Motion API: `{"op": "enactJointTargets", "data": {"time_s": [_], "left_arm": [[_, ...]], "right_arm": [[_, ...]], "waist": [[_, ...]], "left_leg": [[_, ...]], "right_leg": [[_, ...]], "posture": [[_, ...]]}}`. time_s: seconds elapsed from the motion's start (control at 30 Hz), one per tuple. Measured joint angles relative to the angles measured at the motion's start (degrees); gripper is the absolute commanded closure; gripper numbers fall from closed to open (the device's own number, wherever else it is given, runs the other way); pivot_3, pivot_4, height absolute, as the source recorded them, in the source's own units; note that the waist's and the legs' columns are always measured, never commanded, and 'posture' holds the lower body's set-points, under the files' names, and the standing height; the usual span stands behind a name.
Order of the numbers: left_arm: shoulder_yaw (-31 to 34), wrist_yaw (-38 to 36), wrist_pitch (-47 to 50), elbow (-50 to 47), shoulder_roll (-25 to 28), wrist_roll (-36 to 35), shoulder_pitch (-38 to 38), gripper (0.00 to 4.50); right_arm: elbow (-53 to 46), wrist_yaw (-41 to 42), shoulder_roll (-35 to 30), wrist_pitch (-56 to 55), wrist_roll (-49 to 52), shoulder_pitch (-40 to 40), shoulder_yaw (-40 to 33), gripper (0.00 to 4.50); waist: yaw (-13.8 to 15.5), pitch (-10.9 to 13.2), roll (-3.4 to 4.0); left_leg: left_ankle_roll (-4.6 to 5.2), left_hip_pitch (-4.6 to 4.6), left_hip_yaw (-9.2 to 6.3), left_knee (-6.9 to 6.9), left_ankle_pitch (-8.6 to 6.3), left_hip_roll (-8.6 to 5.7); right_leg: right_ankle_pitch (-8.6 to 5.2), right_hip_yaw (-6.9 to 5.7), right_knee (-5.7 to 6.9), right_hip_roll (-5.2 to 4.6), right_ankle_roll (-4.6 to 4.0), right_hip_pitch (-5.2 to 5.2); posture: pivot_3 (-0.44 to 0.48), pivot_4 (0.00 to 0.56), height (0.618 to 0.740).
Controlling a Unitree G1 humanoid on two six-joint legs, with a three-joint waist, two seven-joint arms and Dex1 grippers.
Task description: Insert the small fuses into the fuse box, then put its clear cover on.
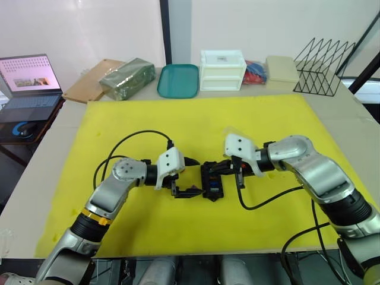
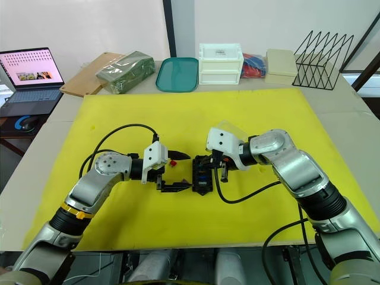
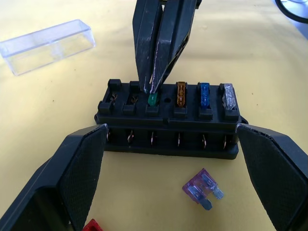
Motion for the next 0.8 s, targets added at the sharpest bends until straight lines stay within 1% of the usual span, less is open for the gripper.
{"op": "enactJointTargets", "data": {"time_s": [0.13, 0.27, 0.33, 0.4, 0.47, 0.53, 0.6, 0.73, 0.8], "left_arm": [[3.12, 1.73, 5.39, -3.67, 0.25, -3.02, 0.24, 0.0], [8.24, 7.9, 9.18, -8.75, -0.17, -4.88, 3.6, 0.0], [11.6, 12.45, 10.54, -11.6, -1.4, -5.78, 6.71, 0.0], [15.22, 17.15, 11.26, -15.37, -2.54, -6.33, 10.97, 0.0], [17.93, 20.1, 11.53, -18.68, -2.41, -6.36, 15.6, 0.0], [19.18, 21.02, 11.01, -20.82, -0.74, -6.09, 20.28, 0.0], [20.67, 21.56, 10.53, -22.02, -0.13, -6.07, 24.19, 0.0], [23.74, 20.73, 9.18, -23.19, 2.95, -6.52, 30.26, 0.0], [25.37, 19.34, 8.03, -23.3, 4.72, -7.31, 32.92, 0.0]], "right_arm": [[-0.04, -2.38, 1.42, 3.4, 2.62, 0.28, -3.6, 4.44], [-5.05, -10.43, 5.62, 3.95, 4.35, 3.96, -12.28, 4.44], [-9.51, -14.82, 7.61, 4.96, 5.12, 8.53, -15.98, 4.03], [-15.23, -20.01, 10.46, 5.6, 5.18, 15.77, -19.68, 3.59], [-19.88, -24.86, 12.94, 5.63, 4.7, 23.6, -22.53, 2.9], [-22.77, -28.04, 13.69, 4.56, 3.92, 30.46, -25.0, 2.18], [-25.22, -30.02, 14.72, 2.0, 3.69, 36.12, -27.85, 1.48], [-28.86, -30.88, 14.72, -0.98, 4.14, 44.98, -32.45, 0.04], [-29.97, -30.1, 14.42, -2.02, 5.39, 48.7, -35.23, 0.04]], "waist": [[-0.01, 0.01, 0.0], [-0.03, 0.01, 0.01], [0.05, 0.01, 0.0], [0.13, 0.01, 0.01], [0.12, 0.01, 0.01], [0.1, 0.01, 0.03], [0.22, 0.01, 0.03], [0.12, 0.01, 0.04], [0.22, 0.0, 0.07]], "left_leg": [[0.0, -0.05, 0.0, 0.0, 0.0, 0.0], [0.0, -0.05, 0.0, -0.06, 0.0, 0.0], [0.0, -0.05, 0.0, -0.05, 0.0, 0.0], [0.0, -0.05, -0.02, -0.04, 0.0, 0.0], [0.0, -0.03, 0.0, -0.06, 0.0, -0.01], [-0.01, 0.0, 0.02, -0.06, 0.0, 0.0], [-0.03, 0.02, 0.0, -0.06, 0.01, 0.0], [-0.03, 0.04, 0.01, -0.08, 0.01, 0.0], [-0.03, 0.05, 0.01, -0.09, 0.01, 0.0]], "right_leg": [[0.0, 0.01, 0.02, 0.0, 0.0, -0.06], [0.0, 0.02, 0.01, 0.0, 0.0, -0.1], [0.0, 0.02, 0.0, 0.0, 0.0, -0.09], [0.0, 0.03, 0.01, 0.0, 0.0, -0.06], [0.0, 0.05, 0.01, 0.0, 0.0, -0.05], [0.0, 0.08, 0.03, 0.02, 0.0, -0.04], [0.0, 0.07, 0.04, 0.03, 0.0, -0.02], [0.0, 0.08, 0.02, 0.03, 0.0, 0.0], [-0.01, 0.07, 0.02, 0.03, -0.01, 0.01]], "posture": [[0.0, 0.15, 0.74], [0.0, 0.15, 0.74], [0.0, 0.15, 0.74], [0.0, 0.15, 0.74], [0.0, 0.15, 0.74], [0.0, 0.15, 0.74], [0.0, 0.15, 0.74], [0.0, 0.15, 0.74], [0.0, 0.15, 0.74]]}}
